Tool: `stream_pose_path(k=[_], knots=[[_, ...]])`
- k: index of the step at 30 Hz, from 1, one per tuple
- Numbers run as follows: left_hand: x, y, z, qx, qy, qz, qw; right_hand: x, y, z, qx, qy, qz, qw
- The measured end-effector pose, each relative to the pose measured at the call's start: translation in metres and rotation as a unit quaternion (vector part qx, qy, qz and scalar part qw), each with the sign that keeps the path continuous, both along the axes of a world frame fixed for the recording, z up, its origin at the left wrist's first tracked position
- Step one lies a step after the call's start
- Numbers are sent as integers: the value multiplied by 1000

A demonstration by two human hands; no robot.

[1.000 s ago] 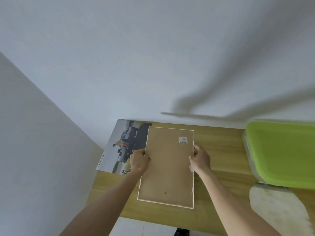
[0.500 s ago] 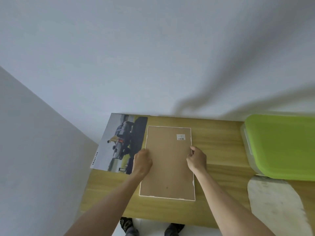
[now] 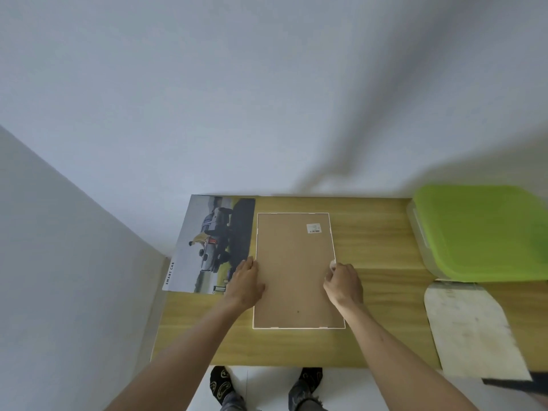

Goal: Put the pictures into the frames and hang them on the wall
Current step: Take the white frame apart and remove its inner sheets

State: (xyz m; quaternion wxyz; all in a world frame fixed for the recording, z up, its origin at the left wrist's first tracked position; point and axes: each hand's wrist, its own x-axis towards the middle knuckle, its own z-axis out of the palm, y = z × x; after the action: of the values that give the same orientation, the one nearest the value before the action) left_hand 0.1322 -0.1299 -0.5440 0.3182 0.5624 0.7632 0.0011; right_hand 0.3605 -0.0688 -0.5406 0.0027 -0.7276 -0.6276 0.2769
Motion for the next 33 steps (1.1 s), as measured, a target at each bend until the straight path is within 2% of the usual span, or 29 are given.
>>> stream_pose_path(k=[5,9,18,21,24,30,33], knots=[[-1,1,-3,3,11,-25,1000,-10,-1,-2,-8,-6,-31,999],[0,5,-1,-11,19,-19,1000,-7,8,3,-41,55,-100,993],[1,5,-2,-27,-5,-9,1000,13,23,2,-83,226,-156,958],[3,3,2,5,-25,40,999,23,27,3,-121,293,-196,928],[4,2,2,41,-44,77,995,31,31,4,-164,321,-218,907],[4,5,9,132,-90,141,977,40,33,10,-170,386,-232,877],[17,15,20,145,-114,129,974,53,37,13,-123,361,-223,897]])
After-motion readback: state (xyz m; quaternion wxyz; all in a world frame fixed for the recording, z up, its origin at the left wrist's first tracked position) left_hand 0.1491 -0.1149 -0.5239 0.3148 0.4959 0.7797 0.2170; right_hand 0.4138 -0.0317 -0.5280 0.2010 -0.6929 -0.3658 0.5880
